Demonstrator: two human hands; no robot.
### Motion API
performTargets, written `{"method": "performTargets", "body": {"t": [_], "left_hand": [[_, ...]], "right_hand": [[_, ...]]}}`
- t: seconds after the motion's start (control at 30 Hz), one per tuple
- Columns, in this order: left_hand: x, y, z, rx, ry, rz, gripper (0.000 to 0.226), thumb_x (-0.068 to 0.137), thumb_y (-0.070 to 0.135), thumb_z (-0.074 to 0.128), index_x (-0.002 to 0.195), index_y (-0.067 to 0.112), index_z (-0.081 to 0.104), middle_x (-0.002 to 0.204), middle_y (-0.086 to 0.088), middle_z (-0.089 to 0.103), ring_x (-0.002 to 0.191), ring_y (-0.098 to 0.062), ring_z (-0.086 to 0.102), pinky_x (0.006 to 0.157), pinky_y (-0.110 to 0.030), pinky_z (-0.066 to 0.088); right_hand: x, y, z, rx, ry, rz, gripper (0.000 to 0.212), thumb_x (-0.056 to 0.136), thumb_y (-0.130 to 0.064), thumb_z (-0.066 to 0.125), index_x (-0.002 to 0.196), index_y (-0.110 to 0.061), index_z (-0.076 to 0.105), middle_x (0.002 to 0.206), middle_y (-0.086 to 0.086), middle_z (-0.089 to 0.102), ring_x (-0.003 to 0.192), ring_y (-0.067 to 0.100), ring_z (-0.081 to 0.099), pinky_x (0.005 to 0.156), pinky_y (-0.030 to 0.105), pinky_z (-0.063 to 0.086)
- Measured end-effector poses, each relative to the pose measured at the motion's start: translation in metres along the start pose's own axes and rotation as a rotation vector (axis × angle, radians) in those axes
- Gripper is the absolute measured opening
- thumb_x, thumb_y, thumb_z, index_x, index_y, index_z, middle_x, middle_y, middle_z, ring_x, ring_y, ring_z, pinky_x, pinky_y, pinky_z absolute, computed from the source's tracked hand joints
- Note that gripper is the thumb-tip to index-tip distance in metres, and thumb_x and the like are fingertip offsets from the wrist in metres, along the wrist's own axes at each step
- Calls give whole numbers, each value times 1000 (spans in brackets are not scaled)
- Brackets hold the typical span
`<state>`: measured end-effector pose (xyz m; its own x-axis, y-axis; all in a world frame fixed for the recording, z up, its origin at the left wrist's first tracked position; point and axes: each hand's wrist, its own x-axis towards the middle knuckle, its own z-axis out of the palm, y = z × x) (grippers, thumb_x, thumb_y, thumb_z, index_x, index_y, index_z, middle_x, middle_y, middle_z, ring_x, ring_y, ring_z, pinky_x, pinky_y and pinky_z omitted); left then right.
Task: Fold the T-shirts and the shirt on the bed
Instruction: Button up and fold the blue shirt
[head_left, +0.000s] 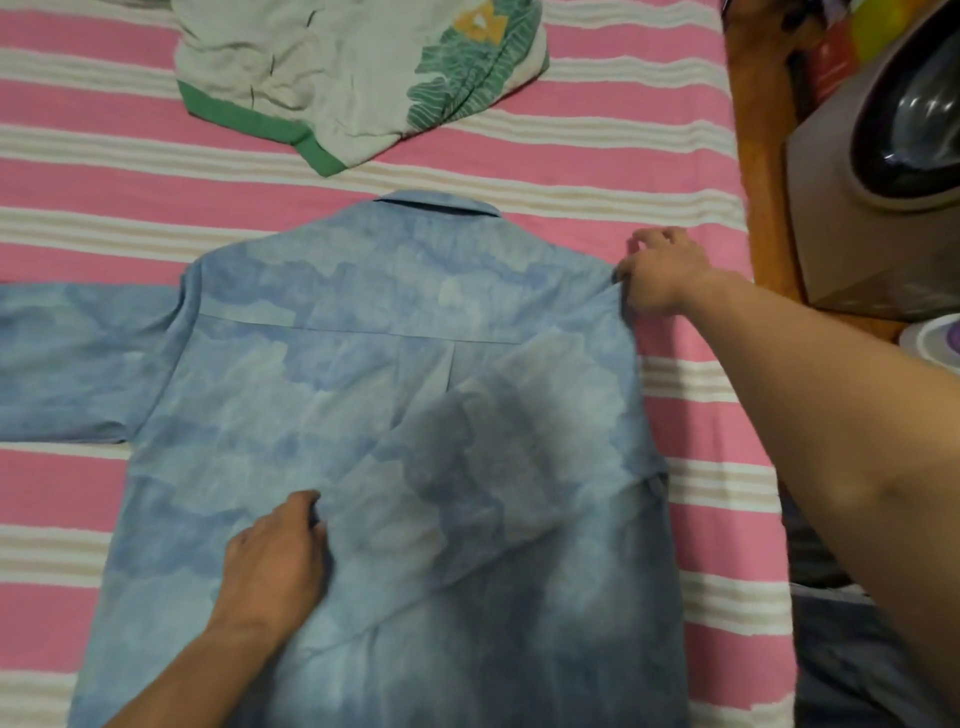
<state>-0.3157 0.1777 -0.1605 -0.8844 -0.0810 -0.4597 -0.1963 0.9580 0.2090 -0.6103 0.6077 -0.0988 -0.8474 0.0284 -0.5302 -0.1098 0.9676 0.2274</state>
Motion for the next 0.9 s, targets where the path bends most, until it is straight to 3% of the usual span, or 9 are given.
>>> {"method": "performTargets", "body": {"t": [0.1,0.23,0.27,0.33,0.43,0.53,0.7,0.8,0.9], "left_hand": [[0,2,-3,40,-20,-77,16,87,14,67,100,17,59,80,-13,72,85,-34,72,74,-43,46],[-2,3,3,37,42,-110,17,83,15,68,92,21,55,77,-14,69,79,-38,70,69,-44,48],[-3,2,4,59,103,-106,16,83,17,64,98,20,58,83,-16,68,82,-40,68,70,-47,49],[-8,4,9,86,234,-31,46,74,20,59,119,14,64,107,-22,63,97,-45,61,80,-54,48],[-23,28,12,81,311,289,64,80,29,54,143,18,59,145,-22,50,133,-47,46,106,-58,37],[-24,28,31,203,183,483,61,91,46,47,151,32,46,162,-15,34,150,-43,28,116,-63,26],[-17,-8,62,335,85,449,65,94,61,36,154,36,36,167,-14,23,153,-43,17,116,-70,17],[-27,-15,64,310,90,438,65,96,61,36,156,35,35,167,-17,17,154,-42,15,118,-66,20],[-49,-21,65,265,84,380,66,96,62,40,157,37,33,168,-19,14,154,-42,14,117,-64,22]], "right_hand": [[16,8,1,-29,-24,-13,55,84,-60,42,128,-36,65,154,5,39,142,37,27,117,53,26],[25,-11,19,-72,188,-5,35,96,-25,53,124,-11,68,141,16,44,127,40,37,108,50,35],[24,-17,25,-46,273,19,34,94,-17,51,121,-2,67,135,19,47,122,40,41,105,50,37],[8,-34,37,53,502,73,31,90,-10,45,112,6,61,129,25,51,115,42,46,103,51,37],[-46,-79,68,281,794,-44,28,99,-17,47,120,-1,56,145,24,44,132,45,41,113,55,29],[-85,-97,122,258,578,-202,56,102,-41,43,149,-12,42,162,16,29,150,40,22,121,57,18],[-62,-66,153,181,319,-26,72,100,-65,13,161,-26,11,169,5,7,156,28,3,124,53,8],[-68,-77,142,158,264,45,73,99,-61,11,162,-24,12,169,7,3,156,30,0,123,57,4],[-91,-131,106,274,387,75,68,99,-50,33,158,-17,28,166,18,15,153,40,10,121,61,10]]}}
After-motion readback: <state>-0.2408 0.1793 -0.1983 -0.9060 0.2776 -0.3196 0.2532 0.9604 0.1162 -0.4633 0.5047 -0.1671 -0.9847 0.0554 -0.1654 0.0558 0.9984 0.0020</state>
